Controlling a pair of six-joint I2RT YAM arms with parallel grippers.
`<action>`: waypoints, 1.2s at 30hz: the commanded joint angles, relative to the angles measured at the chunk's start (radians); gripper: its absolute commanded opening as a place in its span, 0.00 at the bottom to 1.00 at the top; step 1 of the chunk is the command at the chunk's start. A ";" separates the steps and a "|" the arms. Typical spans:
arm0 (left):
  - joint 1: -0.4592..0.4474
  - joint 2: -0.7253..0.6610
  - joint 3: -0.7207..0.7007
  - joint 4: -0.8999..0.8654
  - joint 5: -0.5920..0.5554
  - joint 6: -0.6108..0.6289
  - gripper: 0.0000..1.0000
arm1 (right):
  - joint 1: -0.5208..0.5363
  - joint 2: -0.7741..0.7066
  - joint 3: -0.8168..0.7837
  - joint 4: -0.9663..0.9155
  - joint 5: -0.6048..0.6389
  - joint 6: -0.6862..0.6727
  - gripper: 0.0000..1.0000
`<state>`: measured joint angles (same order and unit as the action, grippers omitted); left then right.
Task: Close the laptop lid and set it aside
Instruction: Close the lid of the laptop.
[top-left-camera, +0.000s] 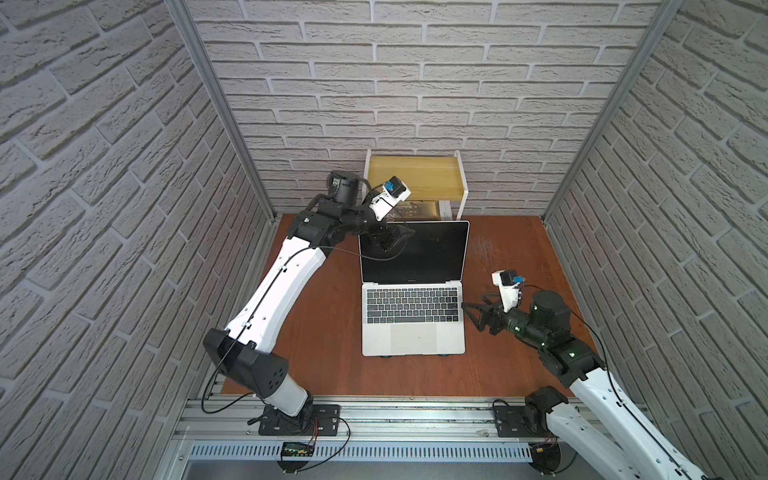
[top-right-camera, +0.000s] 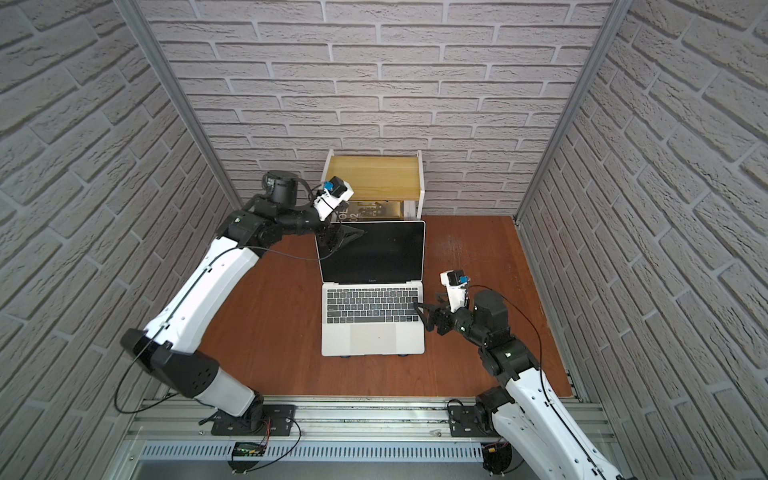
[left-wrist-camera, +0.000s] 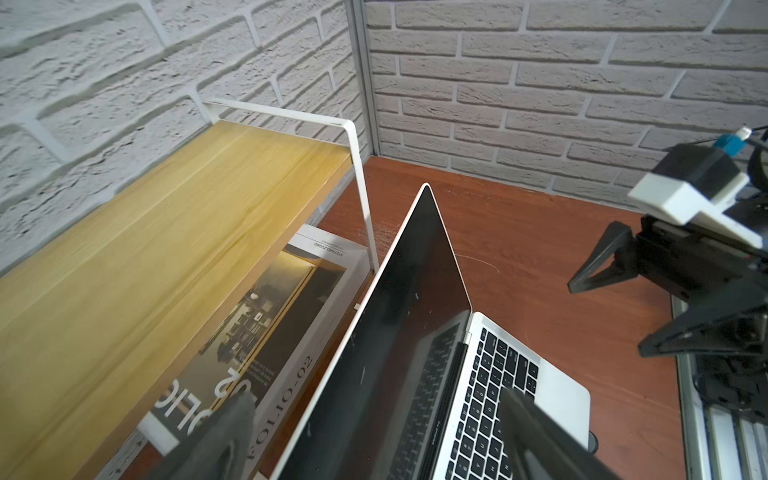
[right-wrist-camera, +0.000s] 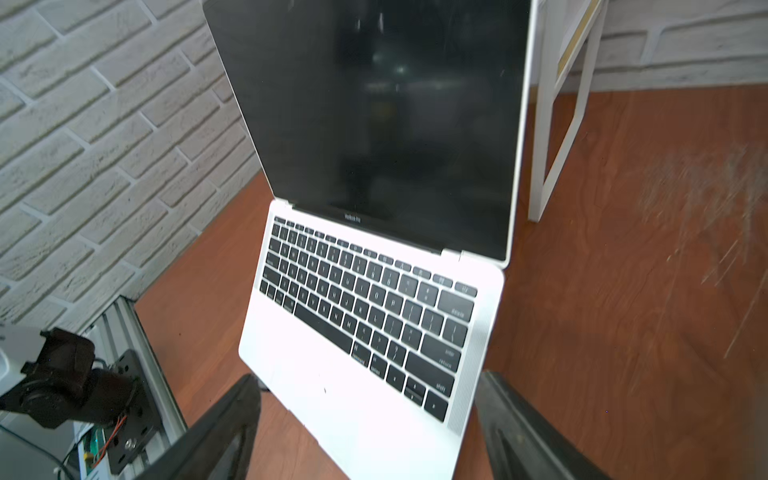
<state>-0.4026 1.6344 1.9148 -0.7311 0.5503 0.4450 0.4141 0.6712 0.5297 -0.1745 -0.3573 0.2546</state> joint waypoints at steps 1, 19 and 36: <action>-0.010 0.111 0.182 -0.267 0.057 0.105 0.95 | 0.055 -0.006 -0.022 -0.020 0.172 -0.012 0.87; -0.071 0.422 0.568 -0.563 0.030 0.177 0.95 | 0.063 0.071 -0.021 -0.014 0.380 0.034 0.92; -0.133 0.404 0.532 -0.565 -0.017 0.185 0.71 | 0.060 0.209 0.013 -0.042 0.403 0.136 0.90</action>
<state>-0.5072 2.0487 2.4660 -1.2560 0.5346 0.6281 0.4725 0.8780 0.5167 -0.2272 0.0307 0.3599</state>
